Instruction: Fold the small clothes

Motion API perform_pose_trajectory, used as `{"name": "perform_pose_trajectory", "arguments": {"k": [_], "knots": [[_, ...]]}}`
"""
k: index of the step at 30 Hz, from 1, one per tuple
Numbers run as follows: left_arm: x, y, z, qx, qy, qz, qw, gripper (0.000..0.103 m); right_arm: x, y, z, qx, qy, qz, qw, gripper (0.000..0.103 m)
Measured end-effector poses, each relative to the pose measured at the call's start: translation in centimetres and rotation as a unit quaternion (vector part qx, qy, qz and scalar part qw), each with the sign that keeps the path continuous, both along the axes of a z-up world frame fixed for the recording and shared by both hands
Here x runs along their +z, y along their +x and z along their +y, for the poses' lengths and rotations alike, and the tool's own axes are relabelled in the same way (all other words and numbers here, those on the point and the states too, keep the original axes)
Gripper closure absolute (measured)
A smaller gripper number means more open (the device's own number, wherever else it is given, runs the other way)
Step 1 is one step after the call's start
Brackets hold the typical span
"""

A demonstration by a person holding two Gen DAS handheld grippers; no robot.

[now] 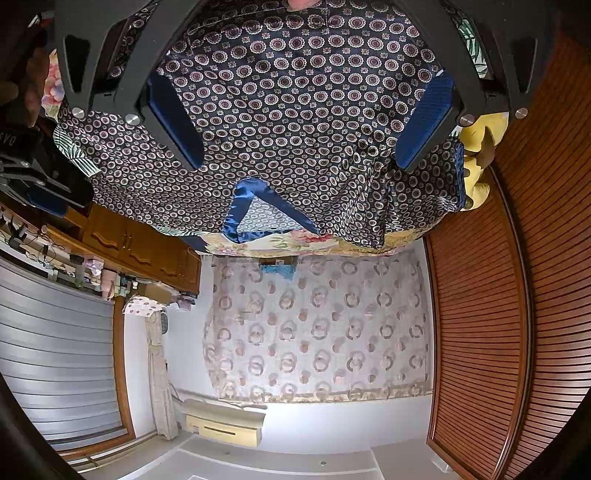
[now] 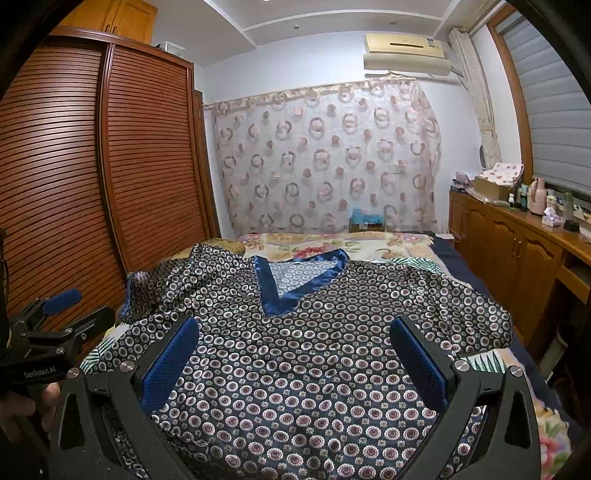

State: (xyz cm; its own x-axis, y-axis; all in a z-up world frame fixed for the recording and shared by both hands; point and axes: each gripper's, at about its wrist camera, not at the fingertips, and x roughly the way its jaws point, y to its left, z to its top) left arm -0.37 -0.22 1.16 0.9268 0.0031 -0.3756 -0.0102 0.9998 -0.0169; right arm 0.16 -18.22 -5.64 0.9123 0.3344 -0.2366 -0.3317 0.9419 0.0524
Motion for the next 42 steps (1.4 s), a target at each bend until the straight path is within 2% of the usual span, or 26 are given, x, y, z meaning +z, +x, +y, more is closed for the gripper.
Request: {"name": "perform_pose_trajectory", "arguments": {"k": [22,27,36,42], "knots": [[0.3,-0.1,-0.3,0.000,0.000,0.000,1.0000,0.000,0.1,-0.1,0.0,0.001,0.002,-0.002,1.000,0.000],[0.4,0.4,-0.1,0.001,-0.001,0.013,0.9999,0.000,-0.3,0.3,0.0,0.005,0.003,0.005,1.000,0.000],[-2.1,2.3,3.6,0.007,-0.018,0.042,0.9989,0.000,-1.1,2.7,0.5,0.028,0.009,0.038,0.999,0.000],[-3.8,4.4,7.7,0.027,-0.018,0.062,0.9975,0.000,-2.4,5.1,1.3,0.043,-0.018,0.050,0.998,0.000]]}}
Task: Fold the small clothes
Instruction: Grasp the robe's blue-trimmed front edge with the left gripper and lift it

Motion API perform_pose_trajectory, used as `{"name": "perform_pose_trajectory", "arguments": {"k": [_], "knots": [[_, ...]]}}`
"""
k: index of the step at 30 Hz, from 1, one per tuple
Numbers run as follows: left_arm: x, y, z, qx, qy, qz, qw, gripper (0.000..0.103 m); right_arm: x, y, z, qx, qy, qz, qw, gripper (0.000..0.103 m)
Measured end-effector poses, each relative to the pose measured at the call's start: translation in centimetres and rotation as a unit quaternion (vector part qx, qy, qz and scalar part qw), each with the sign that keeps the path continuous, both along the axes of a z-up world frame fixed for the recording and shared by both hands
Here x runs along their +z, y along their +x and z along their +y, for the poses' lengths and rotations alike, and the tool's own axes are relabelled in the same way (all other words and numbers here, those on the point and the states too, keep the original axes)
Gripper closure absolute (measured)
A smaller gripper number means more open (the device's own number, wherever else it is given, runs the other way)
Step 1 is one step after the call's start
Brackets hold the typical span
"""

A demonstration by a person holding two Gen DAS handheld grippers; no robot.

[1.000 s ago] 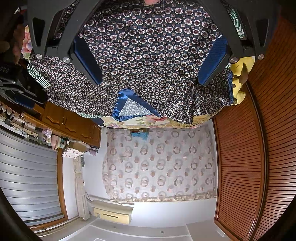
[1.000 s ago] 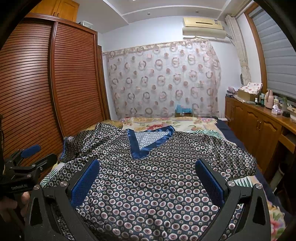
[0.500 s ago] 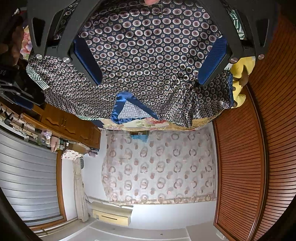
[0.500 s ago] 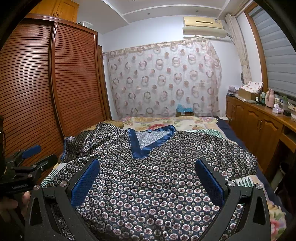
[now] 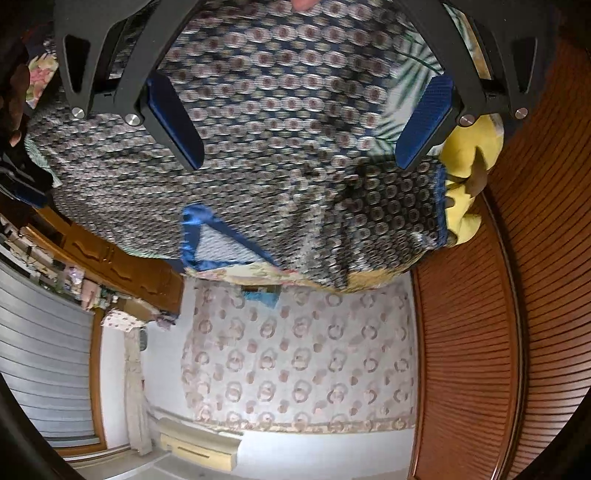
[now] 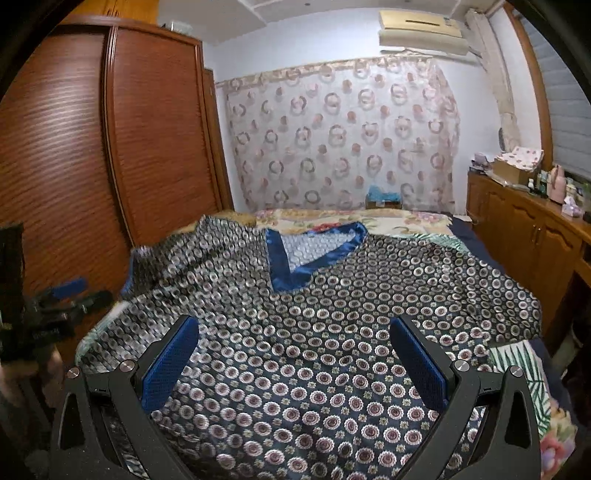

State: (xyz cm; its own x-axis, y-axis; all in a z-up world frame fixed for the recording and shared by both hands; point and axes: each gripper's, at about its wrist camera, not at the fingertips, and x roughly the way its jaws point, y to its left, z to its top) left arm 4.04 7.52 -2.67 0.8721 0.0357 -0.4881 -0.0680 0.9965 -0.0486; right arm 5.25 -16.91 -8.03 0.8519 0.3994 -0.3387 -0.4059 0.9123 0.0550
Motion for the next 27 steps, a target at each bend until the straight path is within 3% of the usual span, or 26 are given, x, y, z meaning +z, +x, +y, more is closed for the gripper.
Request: {"name": "perform_pose_trajectory", "arguments": {"k": [11,19,27], "knots": [[-1.8,3.2,8.4,0.027,-0.030,0.033,0.9986,0.000,-1.4,4.9,2.4,0.038,-0.054,0.029,0.997,0.000],[-2.3,6.6,13.1,0.022,-0.043,0.063,0.9969,0.019,-1.8,7.1,4.5,0.053,-0.090,0.042,0.994,0.002],[-5.9,11.4,16.1,0.029,-0.045,0.146,0.9878,0.034,-2.3,9.3,5.2,0.078,-0.100,0.070,0.989,0.002]]}}
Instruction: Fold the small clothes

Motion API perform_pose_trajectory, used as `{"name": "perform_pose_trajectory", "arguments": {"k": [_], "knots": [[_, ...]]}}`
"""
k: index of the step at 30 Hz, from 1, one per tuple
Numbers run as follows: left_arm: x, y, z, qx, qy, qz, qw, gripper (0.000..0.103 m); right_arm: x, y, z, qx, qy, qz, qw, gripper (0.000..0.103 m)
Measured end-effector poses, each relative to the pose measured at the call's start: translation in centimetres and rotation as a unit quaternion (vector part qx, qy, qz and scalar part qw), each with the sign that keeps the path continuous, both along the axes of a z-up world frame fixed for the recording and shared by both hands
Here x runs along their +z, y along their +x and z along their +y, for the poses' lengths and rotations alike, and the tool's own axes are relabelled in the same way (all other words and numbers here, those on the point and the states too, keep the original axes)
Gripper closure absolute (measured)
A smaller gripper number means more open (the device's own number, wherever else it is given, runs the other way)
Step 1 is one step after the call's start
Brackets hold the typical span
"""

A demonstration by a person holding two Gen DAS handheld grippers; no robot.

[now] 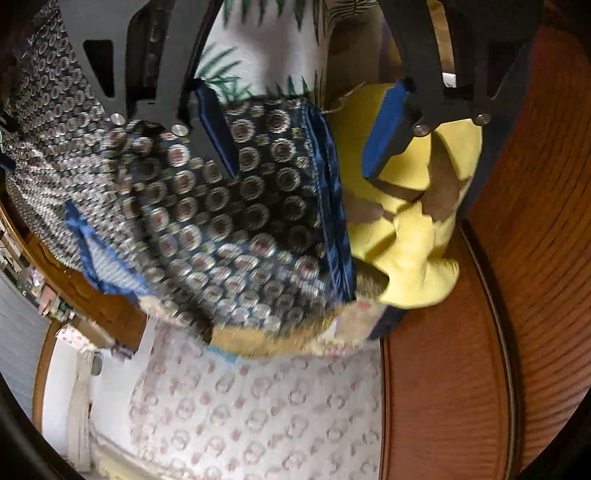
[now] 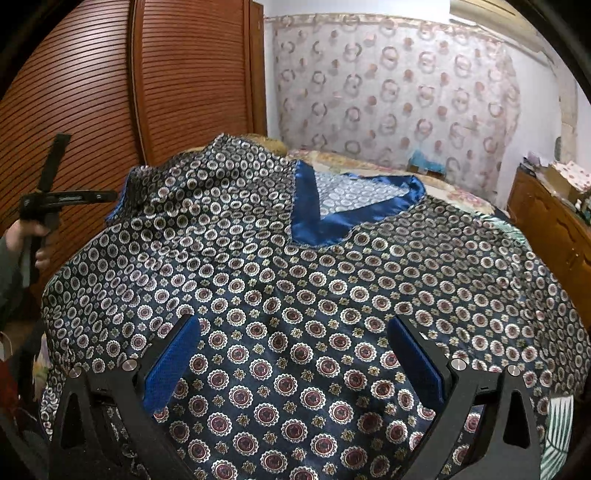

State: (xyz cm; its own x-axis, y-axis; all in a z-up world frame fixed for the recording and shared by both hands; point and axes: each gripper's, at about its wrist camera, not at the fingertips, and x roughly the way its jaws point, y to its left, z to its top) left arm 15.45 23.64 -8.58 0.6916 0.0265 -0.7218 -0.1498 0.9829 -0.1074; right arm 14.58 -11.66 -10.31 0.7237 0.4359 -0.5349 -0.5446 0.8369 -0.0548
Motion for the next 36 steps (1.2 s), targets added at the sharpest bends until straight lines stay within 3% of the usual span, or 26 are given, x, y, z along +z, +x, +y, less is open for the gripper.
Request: {"name": "perform_pose_trajectory", "arguments": {"k": [4,7,11,15,19,25,33,36], "knots": [[-1.9,1.1,0.5,0.002,-0.016,0.036,0.9992,0.036,-0.2,0.5,-0.7,0.001,0.009,0.015,1.000,0.002],[-2.4,1.2,1.1,0.000,-0.038,0.042,0.9984,0.042,-0.2,0.8,-0.8,0.000,0.015,0.024,1.000,0.002],[-2.0,0.7,1.1,-0.014,-0.059,0.036,0.9975,0.070,-0.3,1.1,-0.7,-0.001,0.021,0.031,0.999,0.002],[-1.1,0.3,-0.6,-0.015,-0.012,0.036,0.9992,0.097,-0.3,1.1,-0.7,-0.003,0.022,0.033,0.999,0.002],[0.2,-0.3,-1.6,-0.023,0.014,0.021,0.9994,0.098,-0.3,0.9,-0.7,-0.003,0.020,0.030,0.999,0.002],[4.3,-1.7,-3.9,-0.048,0.015,-0.037,0.9980,0.098,-0.3,0.9,-0.8,-0.004,0.021,0.029,0.999,0.002],[9.9,0.0,-12.0,-0.135,0.025,-0.078,0.9875,0.098,-0.3,0.8,-0.9,-0.006,0.022,0.029,0.999,0.003],[10.8,0.6,-14.9,-0.167,0.030,-0.078,0.9824,0.099,-0.3,0.8,-0.9,-0.006,0.022,0.029,0.999,0.003]]}}
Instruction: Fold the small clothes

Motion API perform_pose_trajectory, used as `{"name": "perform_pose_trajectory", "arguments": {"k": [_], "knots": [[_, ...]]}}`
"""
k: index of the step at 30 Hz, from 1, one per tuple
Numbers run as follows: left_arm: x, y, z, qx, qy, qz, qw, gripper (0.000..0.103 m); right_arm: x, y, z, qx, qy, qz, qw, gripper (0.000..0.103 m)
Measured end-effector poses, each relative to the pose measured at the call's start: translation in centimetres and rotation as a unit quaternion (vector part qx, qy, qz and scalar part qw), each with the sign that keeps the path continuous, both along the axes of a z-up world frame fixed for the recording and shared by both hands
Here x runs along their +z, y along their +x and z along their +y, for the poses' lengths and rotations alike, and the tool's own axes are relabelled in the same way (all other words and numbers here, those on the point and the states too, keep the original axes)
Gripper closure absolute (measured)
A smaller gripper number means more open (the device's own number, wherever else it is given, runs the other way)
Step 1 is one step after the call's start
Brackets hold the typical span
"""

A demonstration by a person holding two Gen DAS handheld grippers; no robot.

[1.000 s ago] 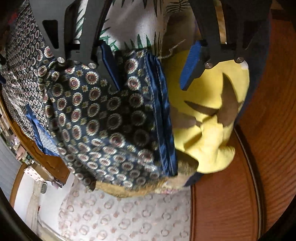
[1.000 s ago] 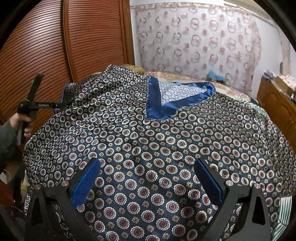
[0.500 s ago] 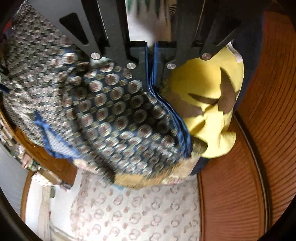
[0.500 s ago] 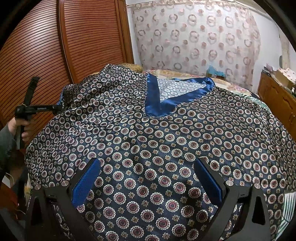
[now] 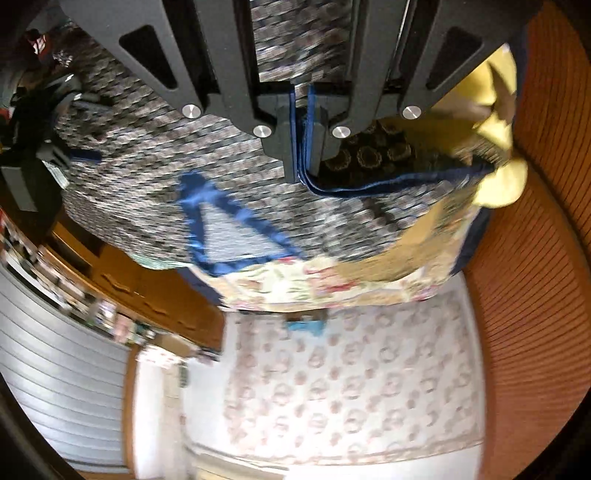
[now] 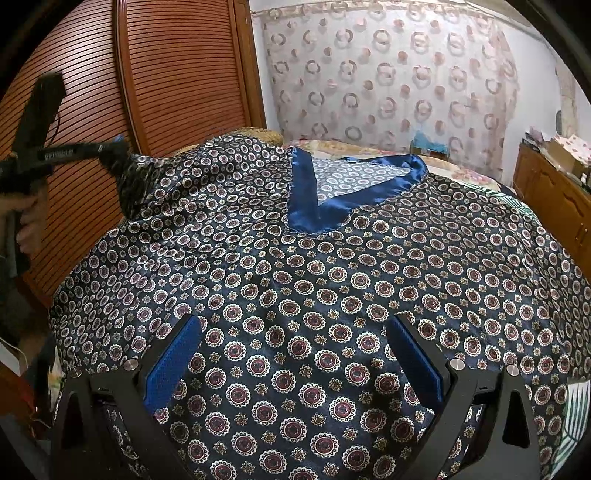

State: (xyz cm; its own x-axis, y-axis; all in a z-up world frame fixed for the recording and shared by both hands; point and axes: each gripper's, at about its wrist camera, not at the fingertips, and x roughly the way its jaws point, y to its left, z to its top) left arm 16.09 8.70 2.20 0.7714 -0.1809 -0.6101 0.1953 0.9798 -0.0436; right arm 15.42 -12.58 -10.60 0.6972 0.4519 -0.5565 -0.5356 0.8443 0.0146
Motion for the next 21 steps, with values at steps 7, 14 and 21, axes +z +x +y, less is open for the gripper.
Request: {"name": "perform_pose_trajectory", "arguments": {"k": [7,14,21], "knots": [[-0.3,0.0,-4.6,-0.032,0.025,0.007,0.9991,0.098,0.0,0.2,-0.1,-0.004,0.003,0.007,1.000,0.003],[-0.4,-2.9,-3.3,-0.037,0.001,0.007,0.9993,0.086,0.1,0.0,-0.2,-0.003,0.004,0.007,1.000,0.003],[-1.9,-6.0,-0.9,-0.003,0.009,-0.005,0.9999,0.058,0.1,0.0,-0.2,-0.002,0.003,0.007,1.000,0.003]]}}
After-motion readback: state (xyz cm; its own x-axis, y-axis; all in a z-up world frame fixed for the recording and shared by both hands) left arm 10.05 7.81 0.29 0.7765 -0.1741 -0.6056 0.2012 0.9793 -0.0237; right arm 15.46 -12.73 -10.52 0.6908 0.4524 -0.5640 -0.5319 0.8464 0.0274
